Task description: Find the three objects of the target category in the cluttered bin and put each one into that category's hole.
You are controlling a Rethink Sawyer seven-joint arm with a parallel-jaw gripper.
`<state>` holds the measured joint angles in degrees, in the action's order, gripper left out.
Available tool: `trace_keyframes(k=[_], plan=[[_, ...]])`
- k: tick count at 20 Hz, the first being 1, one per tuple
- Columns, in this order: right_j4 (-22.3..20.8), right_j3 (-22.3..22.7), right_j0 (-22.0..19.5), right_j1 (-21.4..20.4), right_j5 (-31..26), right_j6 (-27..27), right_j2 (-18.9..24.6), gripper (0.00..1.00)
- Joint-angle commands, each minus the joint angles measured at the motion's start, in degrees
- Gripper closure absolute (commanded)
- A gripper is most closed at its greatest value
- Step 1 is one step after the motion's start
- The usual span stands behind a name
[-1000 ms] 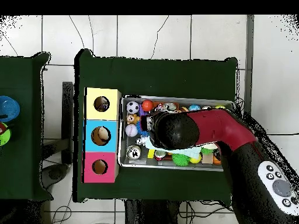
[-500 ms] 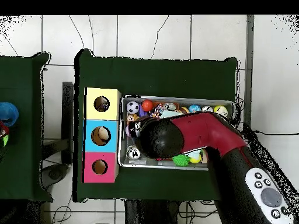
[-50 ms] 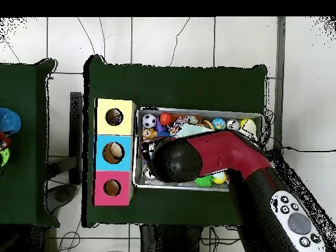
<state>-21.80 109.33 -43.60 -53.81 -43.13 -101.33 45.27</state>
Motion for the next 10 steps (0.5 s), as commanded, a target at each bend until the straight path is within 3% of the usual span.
trace_keyframes(k=[1,10], plan=[[-1.3,2.6,-0.4,1.3,2.7,0.1,-1.8,0.00],[-5.2,0.8,0.6,5.6,7.6,-0.9,-4.7,0.00]])
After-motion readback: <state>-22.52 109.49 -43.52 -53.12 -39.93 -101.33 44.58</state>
